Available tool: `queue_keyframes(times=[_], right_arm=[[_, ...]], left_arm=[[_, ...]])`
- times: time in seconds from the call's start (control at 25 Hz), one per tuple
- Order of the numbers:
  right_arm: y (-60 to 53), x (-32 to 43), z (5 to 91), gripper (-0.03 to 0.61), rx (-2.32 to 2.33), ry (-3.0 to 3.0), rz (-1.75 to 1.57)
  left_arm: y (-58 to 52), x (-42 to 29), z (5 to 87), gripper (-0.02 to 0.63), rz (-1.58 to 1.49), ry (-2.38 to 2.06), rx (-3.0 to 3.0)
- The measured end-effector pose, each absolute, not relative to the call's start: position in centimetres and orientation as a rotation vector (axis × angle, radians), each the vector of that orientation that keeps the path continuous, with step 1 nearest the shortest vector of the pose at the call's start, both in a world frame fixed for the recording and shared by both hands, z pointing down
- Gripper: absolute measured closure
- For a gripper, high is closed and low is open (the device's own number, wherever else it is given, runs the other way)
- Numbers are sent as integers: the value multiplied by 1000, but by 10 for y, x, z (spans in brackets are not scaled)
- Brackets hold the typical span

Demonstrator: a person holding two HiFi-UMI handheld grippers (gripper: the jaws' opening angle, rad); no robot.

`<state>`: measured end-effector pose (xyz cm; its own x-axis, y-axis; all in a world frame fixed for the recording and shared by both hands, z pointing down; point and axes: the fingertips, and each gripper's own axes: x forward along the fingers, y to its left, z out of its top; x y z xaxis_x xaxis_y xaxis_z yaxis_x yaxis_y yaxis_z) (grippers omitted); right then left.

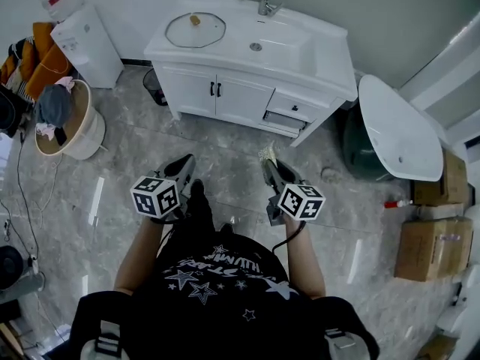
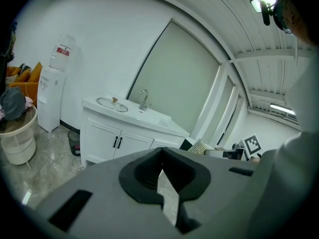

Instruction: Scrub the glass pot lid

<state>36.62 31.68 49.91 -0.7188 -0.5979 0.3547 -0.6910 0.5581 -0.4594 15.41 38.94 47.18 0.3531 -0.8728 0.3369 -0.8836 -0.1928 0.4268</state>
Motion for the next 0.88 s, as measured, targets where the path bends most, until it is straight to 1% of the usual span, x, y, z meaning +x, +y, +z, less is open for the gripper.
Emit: queue_keyframes(times=[0.24, 0.44, 0.88], right_arm=[[289, 356, 506, 508, 1140, -2600, 941], [247, 338, 511, 508, 1164, -2567, 953], [128, 258, 513, 507, 1175, -2535, 951]], left_arm=[[365, 140, 489, 606, 42, -1492, 2039], [320, 120, 491, 606, 19, -1456, 2053], [193, 46, 496, 606, -5, -1411, 2056]])
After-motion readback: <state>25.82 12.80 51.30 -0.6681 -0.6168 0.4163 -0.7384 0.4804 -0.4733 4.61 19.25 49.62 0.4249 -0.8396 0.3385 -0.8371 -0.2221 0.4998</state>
